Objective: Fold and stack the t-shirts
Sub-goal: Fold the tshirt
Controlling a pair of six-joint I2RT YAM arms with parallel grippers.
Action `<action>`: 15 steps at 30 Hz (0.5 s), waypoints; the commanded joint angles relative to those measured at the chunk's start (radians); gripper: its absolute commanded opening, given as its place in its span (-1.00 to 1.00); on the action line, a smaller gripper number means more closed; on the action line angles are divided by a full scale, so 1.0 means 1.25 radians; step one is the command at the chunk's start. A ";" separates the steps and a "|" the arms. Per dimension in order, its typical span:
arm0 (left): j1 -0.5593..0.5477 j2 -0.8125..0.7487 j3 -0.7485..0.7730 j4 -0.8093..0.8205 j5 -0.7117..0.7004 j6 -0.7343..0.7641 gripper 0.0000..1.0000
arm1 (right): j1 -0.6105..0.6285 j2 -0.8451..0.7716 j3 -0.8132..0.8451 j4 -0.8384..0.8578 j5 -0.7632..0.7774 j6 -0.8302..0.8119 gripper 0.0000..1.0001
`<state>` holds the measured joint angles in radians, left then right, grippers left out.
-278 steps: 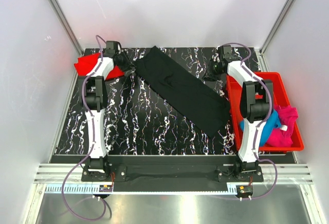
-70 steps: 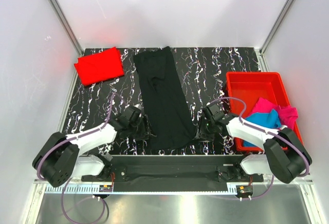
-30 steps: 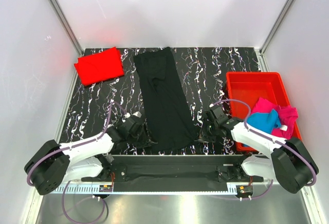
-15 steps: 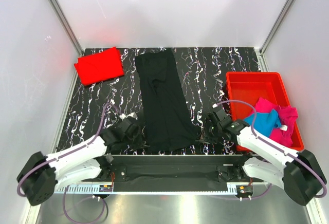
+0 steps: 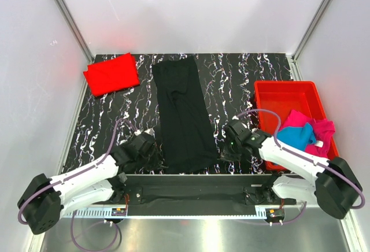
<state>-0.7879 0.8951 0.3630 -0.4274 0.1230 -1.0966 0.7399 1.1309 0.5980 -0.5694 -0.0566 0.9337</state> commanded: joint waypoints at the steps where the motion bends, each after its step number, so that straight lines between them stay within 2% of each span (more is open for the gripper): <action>1: 0.024 0.024 0.065 -0.019 0.002 0.049 -1.00 | 0.007 0.050 0.098 -0.023 0.086 -0.034 -1.00; 5: 0.153 0.076 0.130 -0.041 0.044 0.130 -1.00 | 0.006 0.121 0.213 -0.045 0.147 -0.084 -1.00; 10: 0.267 0.151 0.249 -0.052 0.107 0.232 -1.00 | -0.011 0.235 0.333 -0.034 0.168 -0.166 -1.00; 15: 0.366 0.306 0.378 -0.053 0.159 0.310 -1.00 | -0.069 0.348 0.499 -0.053 0.168 -0.244 -1.00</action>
<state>-0.3790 1.2003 0.7448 -0.5026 0.2428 -0.8127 0.7002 1.5177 1.1080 -0.6273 0.0990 0.7246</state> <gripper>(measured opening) 0.012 0.017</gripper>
